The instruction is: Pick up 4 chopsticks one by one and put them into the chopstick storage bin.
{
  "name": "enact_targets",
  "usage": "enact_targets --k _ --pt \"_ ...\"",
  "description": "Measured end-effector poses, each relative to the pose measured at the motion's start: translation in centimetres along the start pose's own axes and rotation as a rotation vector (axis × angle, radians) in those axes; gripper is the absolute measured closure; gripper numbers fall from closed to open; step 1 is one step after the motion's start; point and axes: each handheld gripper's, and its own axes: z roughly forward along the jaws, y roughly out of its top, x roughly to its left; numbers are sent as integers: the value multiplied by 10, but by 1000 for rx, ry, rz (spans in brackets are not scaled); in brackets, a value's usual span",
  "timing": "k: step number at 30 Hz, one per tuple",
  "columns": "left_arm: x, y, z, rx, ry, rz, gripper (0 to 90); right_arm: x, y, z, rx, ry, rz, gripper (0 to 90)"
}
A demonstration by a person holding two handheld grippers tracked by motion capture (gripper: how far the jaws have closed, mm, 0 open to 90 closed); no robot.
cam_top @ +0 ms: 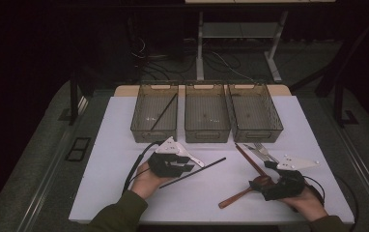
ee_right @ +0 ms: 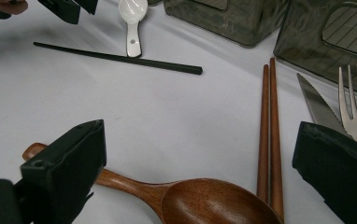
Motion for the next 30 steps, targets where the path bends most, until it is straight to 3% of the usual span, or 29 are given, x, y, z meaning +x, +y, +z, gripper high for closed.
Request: enact_targets --k 7,17,30 --pt "1 -2 11 35 -21 -25 781 0 0 0 1 -1 0 33" --pt "-2 -3 28 66 -25 -26 782 0 0 0 1 -1 0 33" --pt "-1 -6 37 106 -18 -6 796 0 0 0 2 -1 2 33"
